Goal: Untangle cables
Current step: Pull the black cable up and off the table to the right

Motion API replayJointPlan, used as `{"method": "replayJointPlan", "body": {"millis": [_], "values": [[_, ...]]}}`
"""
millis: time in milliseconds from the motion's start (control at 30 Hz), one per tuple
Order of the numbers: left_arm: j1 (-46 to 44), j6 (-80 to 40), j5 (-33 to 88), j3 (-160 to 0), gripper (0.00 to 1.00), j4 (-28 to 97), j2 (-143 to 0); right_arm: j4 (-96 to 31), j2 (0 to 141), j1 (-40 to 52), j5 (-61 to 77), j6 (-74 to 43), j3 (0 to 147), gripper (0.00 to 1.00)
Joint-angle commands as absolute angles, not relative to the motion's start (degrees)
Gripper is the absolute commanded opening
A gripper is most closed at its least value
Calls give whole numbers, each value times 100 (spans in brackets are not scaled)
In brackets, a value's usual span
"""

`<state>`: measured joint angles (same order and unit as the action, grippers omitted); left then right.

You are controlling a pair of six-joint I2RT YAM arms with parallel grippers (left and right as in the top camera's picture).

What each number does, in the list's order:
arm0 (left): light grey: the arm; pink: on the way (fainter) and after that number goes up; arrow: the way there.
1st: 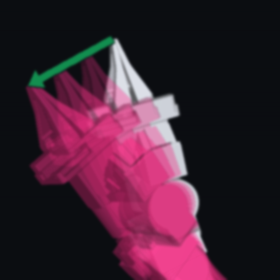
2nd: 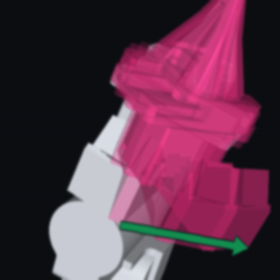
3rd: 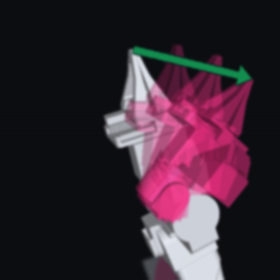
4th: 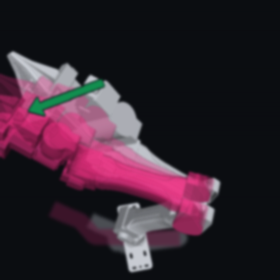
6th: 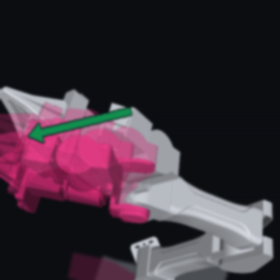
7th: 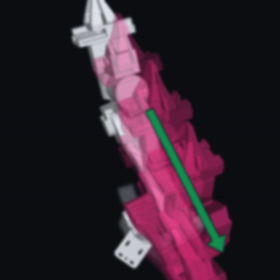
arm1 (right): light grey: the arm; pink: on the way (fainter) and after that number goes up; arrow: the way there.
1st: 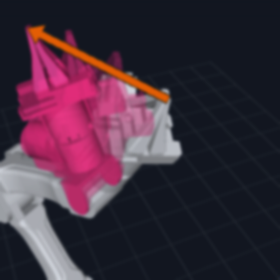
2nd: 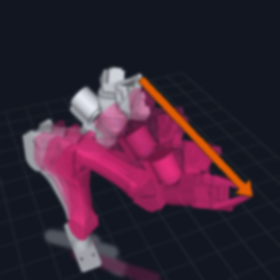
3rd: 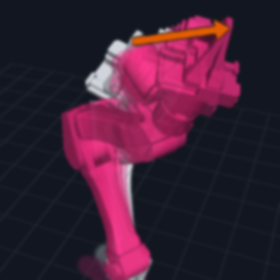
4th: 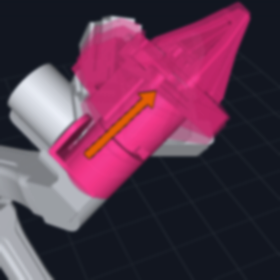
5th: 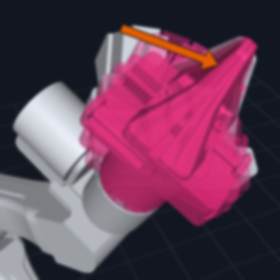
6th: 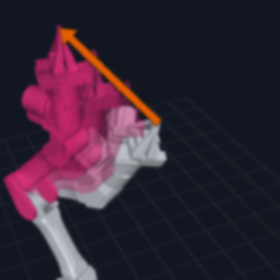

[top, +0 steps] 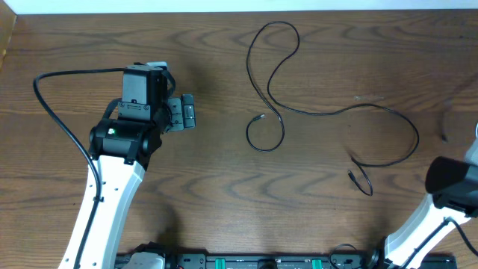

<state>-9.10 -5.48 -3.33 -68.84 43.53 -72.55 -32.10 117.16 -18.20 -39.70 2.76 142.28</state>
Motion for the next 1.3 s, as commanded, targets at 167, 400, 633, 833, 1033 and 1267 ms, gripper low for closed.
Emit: {"method": "replayJointPlan", "body": {"millis": [167, 400, 633, 833, 1033, 1267], "values": [[-891, -454, -346, -6954, 97, 4368, -7277, -3070, 12086, -2665, -4010, 325, 14243, 1], [-891, -454, -346, -6954, 98, 4370, -7277, -3127, 12252, -2921, -3990, 213, 14232, 1], [-891, -454, -346, -6954, 98, 4368, -7277, -3321, 12293, -2965, -3986, 217, 14094, 1], [-891, -454, -346, -6954, 97, 4370, -7277, -3813, 12293, -2971, -3347, 215, 13858, 5], [-891, -454, -344, -6954, 98, 4368, -7277, -3957, 12293, -3076, -3092, -47, 13413, 4], [-891, -454, -346, -6954, 97, 4370, -7277, -4095, 12293, -3103, -3089, -84, 13174, 11]]}}
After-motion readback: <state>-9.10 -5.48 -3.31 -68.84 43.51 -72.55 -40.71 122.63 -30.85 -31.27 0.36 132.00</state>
